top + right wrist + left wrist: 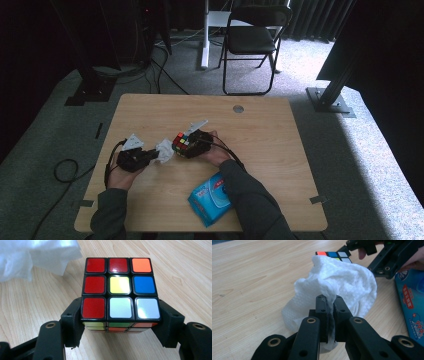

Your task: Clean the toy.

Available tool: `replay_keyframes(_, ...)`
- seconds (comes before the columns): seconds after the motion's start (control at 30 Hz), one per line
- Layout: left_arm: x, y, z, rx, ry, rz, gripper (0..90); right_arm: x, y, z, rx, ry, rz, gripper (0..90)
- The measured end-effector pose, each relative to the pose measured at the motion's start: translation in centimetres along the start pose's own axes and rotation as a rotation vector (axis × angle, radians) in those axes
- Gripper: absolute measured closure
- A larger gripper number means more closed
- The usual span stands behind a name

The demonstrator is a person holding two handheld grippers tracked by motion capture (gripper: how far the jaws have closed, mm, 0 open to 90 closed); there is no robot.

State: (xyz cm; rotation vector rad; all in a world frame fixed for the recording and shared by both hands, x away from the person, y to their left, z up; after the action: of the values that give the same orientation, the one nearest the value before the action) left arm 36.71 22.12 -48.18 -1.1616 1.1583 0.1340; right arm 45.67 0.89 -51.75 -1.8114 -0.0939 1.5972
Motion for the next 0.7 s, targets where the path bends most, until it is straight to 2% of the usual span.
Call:
replay_keyframes(0.37, 0.3, -1.1, -0.3, 0.009, -0.027, -0.012, 85.2, -0.1, 0.4, 0.2, -0.002, 0.014, -0.024, 34.2)
replay_keyframes(0.53, 0.2, -2.1, -0.5, 0.017, -0.050, -0.023, 85.2, 0.1, 0.5, 0.3, -0.007, 0.013, -0.020, 34.2)
replay_keyframes(0.7, 0.5, -3.6, -0.7, 0.044, -0.073, -0.019, 85.2, 0.2, 0.5, 0.1, -0.001, 0.018, -0.026, 34.2)
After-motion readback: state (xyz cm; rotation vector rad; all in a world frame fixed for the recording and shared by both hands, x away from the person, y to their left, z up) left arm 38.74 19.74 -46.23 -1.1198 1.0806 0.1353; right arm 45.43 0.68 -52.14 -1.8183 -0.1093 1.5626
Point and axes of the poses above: each handheld gripper's, and its own axes: x roughly forward along the jaws, y roughly out of its underside, z roughly to its left, the point moved 3 cm from there along x, roughly forward along the jaws, and after that the axes turned 13 degrees about z, right-handed, at the moved point
